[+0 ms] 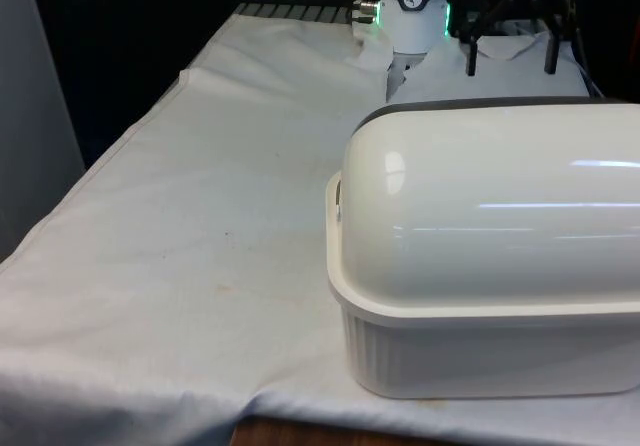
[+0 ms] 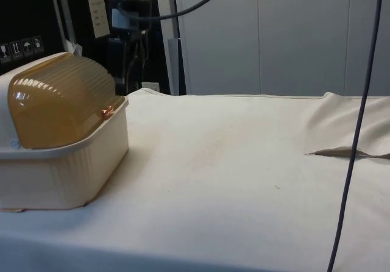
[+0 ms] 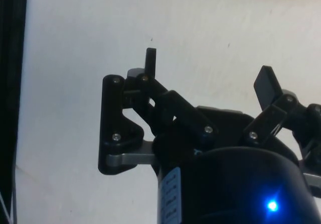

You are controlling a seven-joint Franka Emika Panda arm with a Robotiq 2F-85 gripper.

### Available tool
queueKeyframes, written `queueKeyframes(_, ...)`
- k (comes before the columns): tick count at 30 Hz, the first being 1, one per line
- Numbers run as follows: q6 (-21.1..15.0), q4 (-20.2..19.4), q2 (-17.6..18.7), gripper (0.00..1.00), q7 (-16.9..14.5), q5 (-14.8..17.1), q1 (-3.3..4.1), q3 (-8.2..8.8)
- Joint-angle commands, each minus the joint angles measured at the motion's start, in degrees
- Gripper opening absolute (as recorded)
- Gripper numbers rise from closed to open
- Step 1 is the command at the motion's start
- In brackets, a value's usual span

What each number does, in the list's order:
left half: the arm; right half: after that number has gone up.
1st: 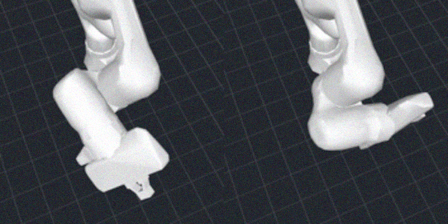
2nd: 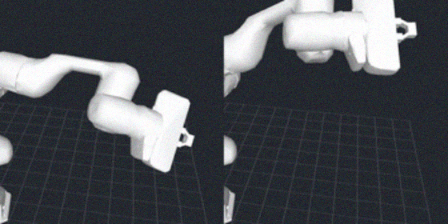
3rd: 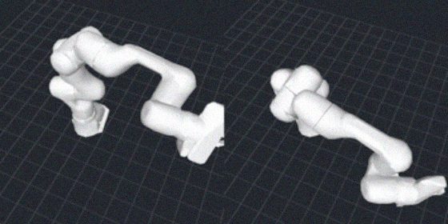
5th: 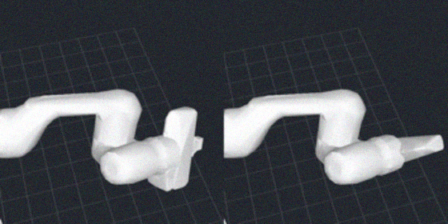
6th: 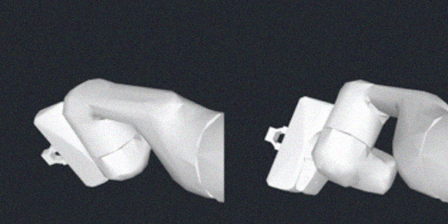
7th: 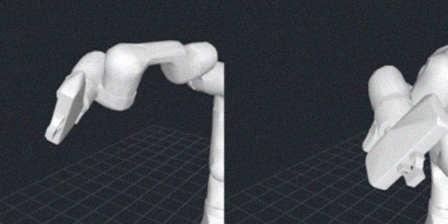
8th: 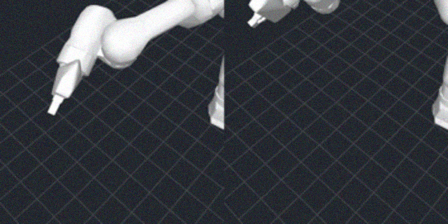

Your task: Open the lid, then close it.

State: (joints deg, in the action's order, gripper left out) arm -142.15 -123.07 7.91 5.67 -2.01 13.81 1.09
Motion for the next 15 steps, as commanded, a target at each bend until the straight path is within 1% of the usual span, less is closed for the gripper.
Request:
queueKeyframes(1, -1.2, -0.2, 0.4, 1.00, 0.2, -0.4, 0.00, 0.17)
queueKeyframes(3, -2.7, -0.3, 1.2, 1.00, 0.1, -0.4, -0.06, 0.29)
queueKeyframes(6, -3.8, -0.3, 1.9, 1.00, -0.3, -0.3, -0.23, 0.52)
queueKeyframes(7, -3.1, -0.1, 1.9, 1.00, -0.3, 0.0, -0.11, 0.40)
queueKeyframes(8, -4.2, -0.3, 2.2, 1.00, -0.5, -0.3, -0.23, 0.57)
queueKeyframes(9, -4.5, -0.2, 2.4, 1.00, -0.6, -0.2, -0.34, 0.69)
queueKeyframes(15, -6.9, 0.5, 4.4, 1.00, -1.5, 0.2, -0.46, 1.38)
